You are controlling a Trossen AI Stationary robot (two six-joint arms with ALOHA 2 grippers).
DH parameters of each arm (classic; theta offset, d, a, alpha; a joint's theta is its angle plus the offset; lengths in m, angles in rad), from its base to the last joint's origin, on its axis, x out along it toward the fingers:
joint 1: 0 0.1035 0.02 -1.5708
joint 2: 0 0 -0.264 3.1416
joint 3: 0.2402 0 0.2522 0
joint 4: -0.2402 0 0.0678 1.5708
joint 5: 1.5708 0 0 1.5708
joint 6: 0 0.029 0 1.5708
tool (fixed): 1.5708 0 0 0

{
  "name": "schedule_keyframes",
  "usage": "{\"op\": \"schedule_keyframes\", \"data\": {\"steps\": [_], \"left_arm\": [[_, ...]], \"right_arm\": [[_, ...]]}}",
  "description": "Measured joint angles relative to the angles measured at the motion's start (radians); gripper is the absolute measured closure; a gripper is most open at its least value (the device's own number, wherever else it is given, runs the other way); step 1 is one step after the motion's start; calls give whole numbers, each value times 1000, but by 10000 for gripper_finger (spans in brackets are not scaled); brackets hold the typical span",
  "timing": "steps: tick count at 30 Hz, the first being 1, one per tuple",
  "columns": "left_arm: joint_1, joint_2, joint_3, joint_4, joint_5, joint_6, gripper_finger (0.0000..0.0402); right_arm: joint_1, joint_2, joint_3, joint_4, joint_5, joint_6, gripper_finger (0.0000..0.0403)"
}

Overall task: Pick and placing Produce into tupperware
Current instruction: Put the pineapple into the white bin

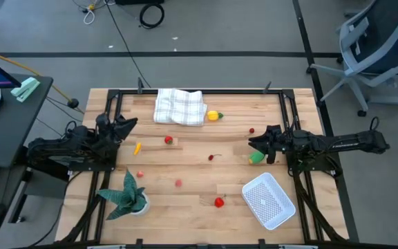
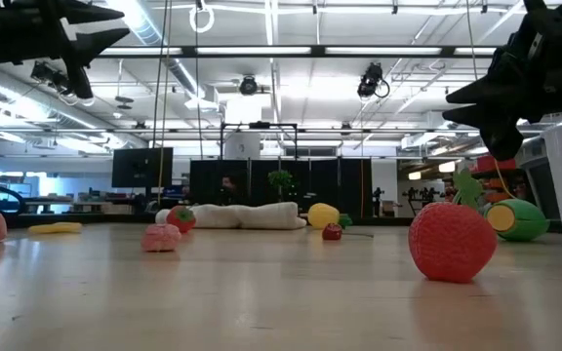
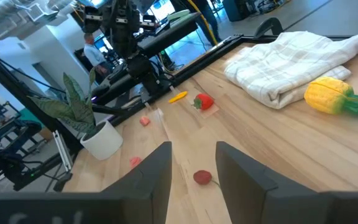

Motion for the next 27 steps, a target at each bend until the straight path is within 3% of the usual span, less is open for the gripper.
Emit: {"op": "schedule_keyframes", "data": {"steps": [6, 11, 17, 23, 27], "left_arm": [[-2, 0, 0, -5, 1, -148, 294], [-9, 0, 0, 0, 4, -255, 294], [-19, 0, 0, 62, 35, -337, 294], [-29, 1, 17, 193, 42, -324, 294], [-29, 0, 124, 164, 58, -142, 294]], "right_arm": [[0, 0, 0, 2, 34, 51, 270], [0, 0, 1, 75, 67, 399, 270], [-1, 0, 1, 72, 256, 467, 270], [-1, 0, 1, 84, 368, 668, 270], [-2, 0, 1, 106, 379, 736, 270]]}}
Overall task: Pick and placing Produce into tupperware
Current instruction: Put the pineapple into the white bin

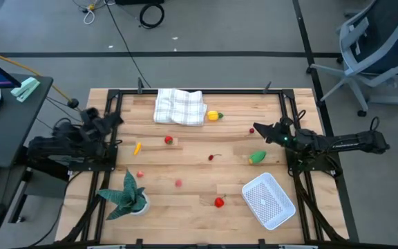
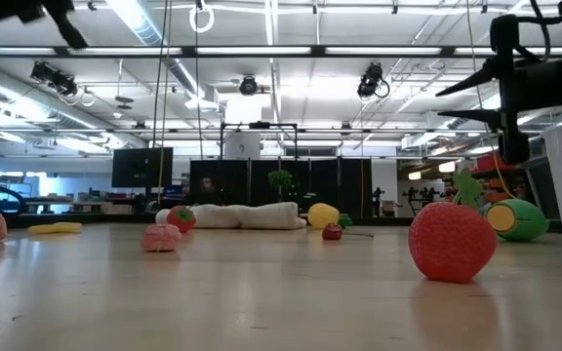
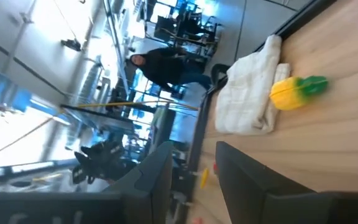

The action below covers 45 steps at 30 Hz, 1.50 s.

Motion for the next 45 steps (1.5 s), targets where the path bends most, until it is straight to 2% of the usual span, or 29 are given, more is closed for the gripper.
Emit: {"op": "schedule_keyframes", "data": {"steps": [3, 7, 10, 14, 17, 20, 22, 26, 30, 33, 36, 40, 45], "left_arm": [[0, 13, 125, -149, 10, 130, 294], [0, 79, 312, -347, 9, 203, 294], [0, 148, 438, -462, 9, 277, 294], [0, 247, 575, -523, -6, 427, 294], [0, 324, 655, -538, -16, 554, 294], [0, 392, 726, -573, -46, 625, 294], [0, 430, 767, -636, -81, 639, 294], [0, 485, 832, -777, -115, 588, 294], [0, 507, 849, -834, -115, 501, 294], [0, 515, 849, -852, -115, 457, 294], [0, 520, 849, -851, -115, 433, 294], [-1, 525, 849, -852, -115, 425, 294], [-1, 531, 849, -852, -85, 425, 294]], "right_arm": [[-8, 0, 0, 44, -3, 5, 270], [-19, 0, 13, 329, -22, -86, 270], [-35, -1, 98, 534, -103, -370, 270], [-36, 30, 342, 502, -252, -747, 270], [-36, 119, 592, 318, -350, -963, 270], [-36, 272, 859, 39, -400, -1106, 269], [-39, 399, 1042, -181, -379, -1176, 265], [-62, 662, 1396, -737, -267, -1236, 246], [-106, 914, 1655, -1222, -202, -1232, 211], [-139, 1067, 1759, -1441, -170, -1257, 179], [-170, 1190, 1792, -1551, -167, -1316, 150], [-211, 1323, 1767, -1583, -223, -1472, 121], [-259, 1457, 1740, -1578, -261, -1687, 108]]}}
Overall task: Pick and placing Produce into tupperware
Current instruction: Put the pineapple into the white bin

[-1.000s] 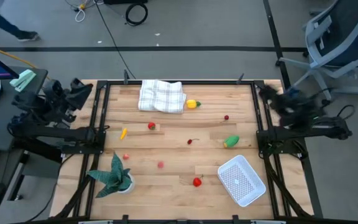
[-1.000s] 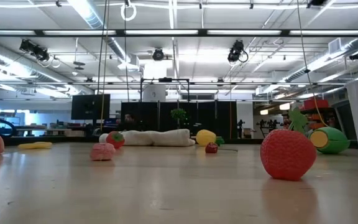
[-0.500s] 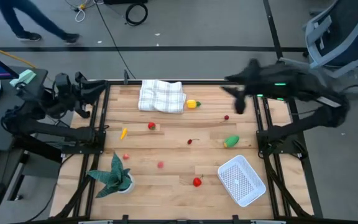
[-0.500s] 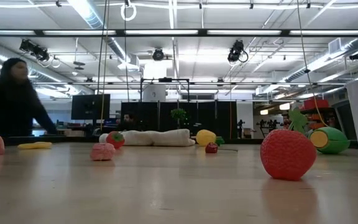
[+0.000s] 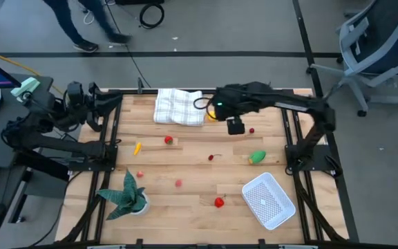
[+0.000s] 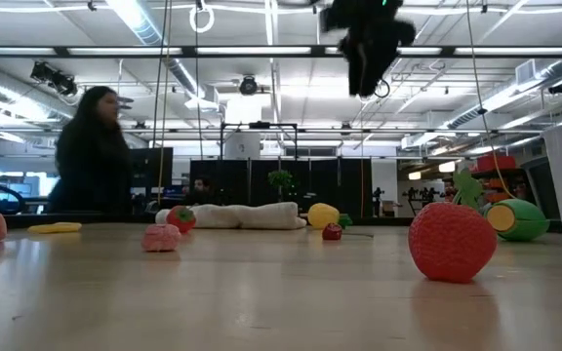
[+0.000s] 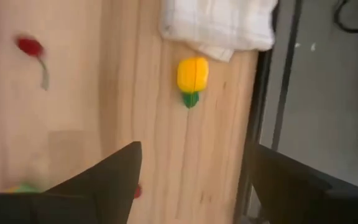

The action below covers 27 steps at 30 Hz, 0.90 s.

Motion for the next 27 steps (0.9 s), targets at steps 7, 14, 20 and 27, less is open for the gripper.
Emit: {"op": "schedule_keyframes", "data": {"steps": [7, 14, 20, 27], "left_arm": [[0, 10, 0, -66, 45, -2, 294], [0, 19, 0, -108, 46, -26, 294], [0, 36, 0, -110, 46, -26, 294], [0, 65, 0, -111, 46, -26, 294]], "right_arm": [[-97, 137, 0, 93, -75, -62, 109], [-177, 234, 0, 153, -192, -120, 110], [-216, 312, 0, 173, -253, -164, 110], [-233, 382, 0, 279, -265, -211, 110]]}}
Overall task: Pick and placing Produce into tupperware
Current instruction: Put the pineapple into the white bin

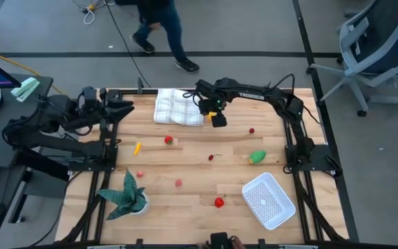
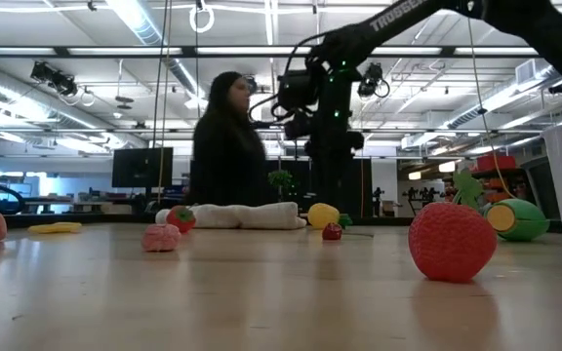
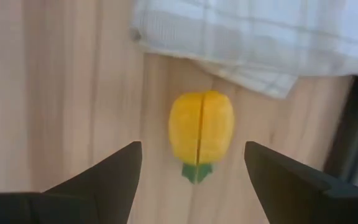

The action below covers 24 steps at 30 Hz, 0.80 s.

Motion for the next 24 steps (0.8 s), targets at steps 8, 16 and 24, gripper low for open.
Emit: {"op": "schedule_keyframes", "data": {"steps": [8, 16, 24], "left_arm": [[0, 40, 0, 0, 0, 5, 294], [0, 60, 0, 0, 0, 7, 294], [0, 58, 0, 0, 0, 7, 294]], "right_arm": [[0, 75, 0, 14, 11, -3, 109], [-1, 84, 0, 50, 15, -2, 108], [-5, 83, 0, 48, 16, 87, 108]]}}
